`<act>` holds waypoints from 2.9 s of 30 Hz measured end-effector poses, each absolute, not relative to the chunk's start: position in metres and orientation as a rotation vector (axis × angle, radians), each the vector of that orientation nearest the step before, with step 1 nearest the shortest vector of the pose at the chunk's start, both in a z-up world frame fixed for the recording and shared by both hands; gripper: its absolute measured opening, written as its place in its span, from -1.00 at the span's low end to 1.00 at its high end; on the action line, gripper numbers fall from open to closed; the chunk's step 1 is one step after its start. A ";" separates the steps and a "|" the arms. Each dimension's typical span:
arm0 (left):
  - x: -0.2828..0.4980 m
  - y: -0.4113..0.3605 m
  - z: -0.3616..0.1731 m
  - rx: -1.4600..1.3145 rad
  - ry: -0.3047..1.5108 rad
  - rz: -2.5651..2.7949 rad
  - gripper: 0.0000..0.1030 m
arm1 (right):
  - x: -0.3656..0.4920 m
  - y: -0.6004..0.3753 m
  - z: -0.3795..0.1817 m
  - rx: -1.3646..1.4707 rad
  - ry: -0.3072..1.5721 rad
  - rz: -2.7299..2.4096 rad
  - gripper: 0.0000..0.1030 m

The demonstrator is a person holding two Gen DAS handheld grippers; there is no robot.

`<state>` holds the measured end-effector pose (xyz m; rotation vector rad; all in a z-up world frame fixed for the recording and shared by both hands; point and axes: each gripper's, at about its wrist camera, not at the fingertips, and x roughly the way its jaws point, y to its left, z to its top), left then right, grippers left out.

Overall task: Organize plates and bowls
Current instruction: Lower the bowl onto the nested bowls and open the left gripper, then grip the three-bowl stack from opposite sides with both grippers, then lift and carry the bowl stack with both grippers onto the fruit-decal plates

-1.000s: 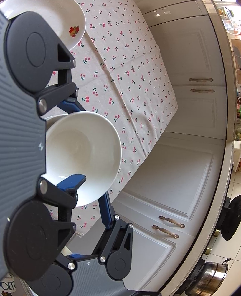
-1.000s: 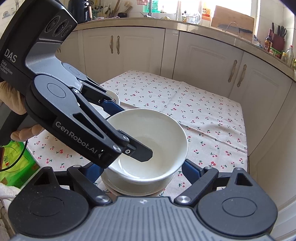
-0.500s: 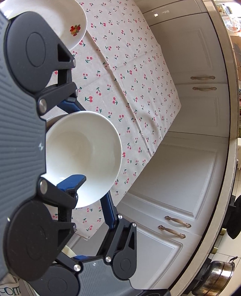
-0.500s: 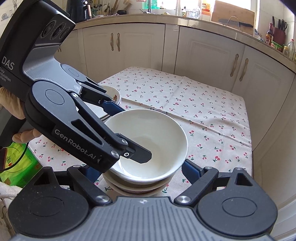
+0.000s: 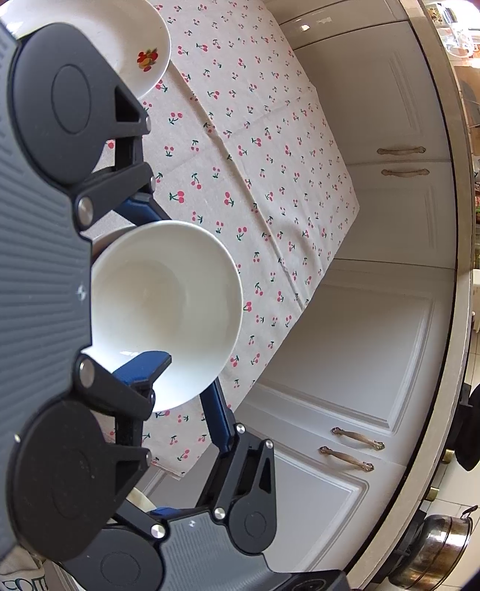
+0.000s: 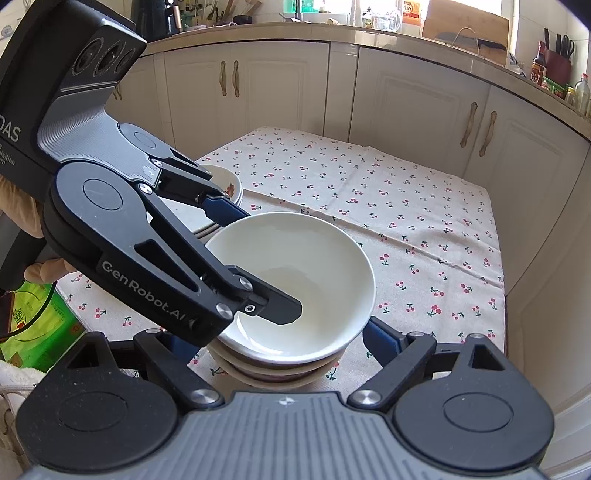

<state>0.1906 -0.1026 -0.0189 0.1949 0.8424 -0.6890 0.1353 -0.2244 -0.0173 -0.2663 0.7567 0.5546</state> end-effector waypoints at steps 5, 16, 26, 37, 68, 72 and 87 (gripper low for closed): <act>0.191 -0.100 -0.018 0.198 0.833 -0.685 0.45 | 0.134 -0.225 -0.018 -0.260 0.752 0.565 0.92; 0.179 -0.085 0.002 0.225 0.733 -0.735 0.80 | 0.118 -0.228 -0.006 -0.306 0.673 0.578 1.00; 0.160 -0.060 -0.011 0.318 0.757 -0.755 0.94 | 0.106 -0.240 -0.015 -0.318 0.682 0.532 1.00; 0.161 -0.065 -0.043 0.362 0.835 -0.791 0.94 | 0.107 -0.238 -0.045 -0.377 0.730 0.552 1.00; 0.198 -0.082 -0.071 0.505 0.827 -1.103 0.76 | 0.168 -0.227 -0.063 -0.571 0.791 0.860 1.00; 0.202 -0.080 -0.071 0.485 0.840 -1.130 0.67 | 0.172 -0.225 -0.065 -0.570 0.802 0.874 0.92; 0.210 -0.080 -0.071 0.501 0.848 -1.217 0.53 | 0.176 -0.222 -0.064 -0.584 0.830 0.921 0.80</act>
